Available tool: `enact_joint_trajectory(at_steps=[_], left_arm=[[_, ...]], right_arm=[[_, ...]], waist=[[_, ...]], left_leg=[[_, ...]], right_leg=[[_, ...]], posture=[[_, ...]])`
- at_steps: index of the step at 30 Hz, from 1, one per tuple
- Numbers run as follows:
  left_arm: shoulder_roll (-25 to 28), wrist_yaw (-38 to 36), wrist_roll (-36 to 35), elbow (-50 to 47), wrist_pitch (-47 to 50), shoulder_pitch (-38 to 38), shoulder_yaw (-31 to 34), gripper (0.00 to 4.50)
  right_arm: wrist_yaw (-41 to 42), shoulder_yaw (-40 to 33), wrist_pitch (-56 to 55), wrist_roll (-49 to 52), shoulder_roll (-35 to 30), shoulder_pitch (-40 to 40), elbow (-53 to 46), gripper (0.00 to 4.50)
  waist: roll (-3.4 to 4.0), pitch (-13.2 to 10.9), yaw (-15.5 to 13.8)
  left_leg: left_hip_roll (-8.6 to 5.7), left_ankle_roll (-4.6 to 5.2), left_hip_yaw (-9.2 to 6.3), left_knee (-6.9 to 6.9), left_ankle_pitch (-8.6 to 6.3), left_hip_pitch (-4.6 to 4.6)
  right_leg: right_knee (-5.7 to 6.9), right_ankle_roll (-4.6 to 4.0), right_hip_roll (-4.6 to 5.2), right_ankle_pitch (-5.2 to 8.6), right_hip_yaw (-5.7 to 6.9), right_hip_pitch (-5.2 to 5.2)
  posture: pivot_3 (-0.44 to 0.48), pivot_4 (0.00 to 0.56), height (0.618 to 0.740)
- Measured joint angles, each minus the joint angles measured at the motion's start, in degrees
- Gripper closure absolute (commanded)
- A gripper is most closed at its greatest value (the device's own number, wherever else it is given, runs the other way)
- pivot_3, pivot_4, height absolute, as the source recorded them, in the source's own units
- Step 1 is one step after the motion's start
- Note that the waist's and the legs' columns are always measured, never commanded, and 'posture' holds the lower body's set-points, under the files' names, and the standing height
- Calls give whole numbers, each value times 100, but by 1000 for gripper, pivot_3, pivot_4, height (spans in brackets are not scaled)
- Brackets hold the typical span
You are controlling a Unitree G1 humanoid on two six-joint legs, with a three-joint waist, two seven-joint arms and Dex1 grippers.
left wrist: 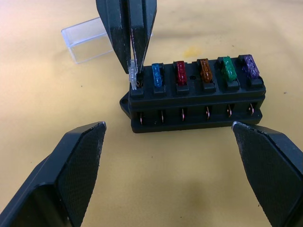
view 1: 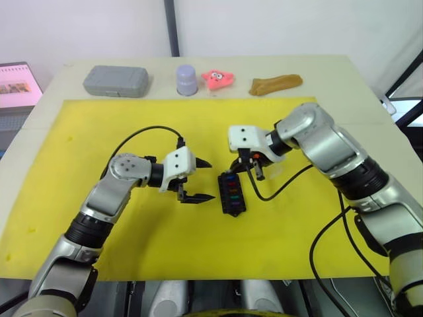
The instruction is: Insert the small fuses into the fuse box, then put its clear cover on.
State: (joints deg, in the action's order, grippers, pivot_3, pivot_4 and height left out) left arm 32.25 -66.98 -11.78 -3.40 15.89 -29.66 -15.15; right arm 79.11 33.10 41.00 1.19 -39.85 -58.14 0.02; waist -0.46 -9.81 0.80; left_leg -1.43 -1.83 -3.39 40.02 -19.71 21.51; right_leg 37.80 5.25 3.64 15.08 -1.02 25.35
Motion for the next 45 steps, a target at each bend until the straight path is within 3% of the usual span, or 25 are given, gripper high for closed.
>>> enact_joint_trajectory(at_steps=[45], left_arm=[[6,70,5,-16,2,13,0,39]], right_arm=[[110,89,-221,-224,64,24,16,4500]], waist=[[0,0,1]], left_leg=[[0,0,0,0,0,0]], right_leg=[[1,0,0,0,0,0]], posture=[[0,150,740]])
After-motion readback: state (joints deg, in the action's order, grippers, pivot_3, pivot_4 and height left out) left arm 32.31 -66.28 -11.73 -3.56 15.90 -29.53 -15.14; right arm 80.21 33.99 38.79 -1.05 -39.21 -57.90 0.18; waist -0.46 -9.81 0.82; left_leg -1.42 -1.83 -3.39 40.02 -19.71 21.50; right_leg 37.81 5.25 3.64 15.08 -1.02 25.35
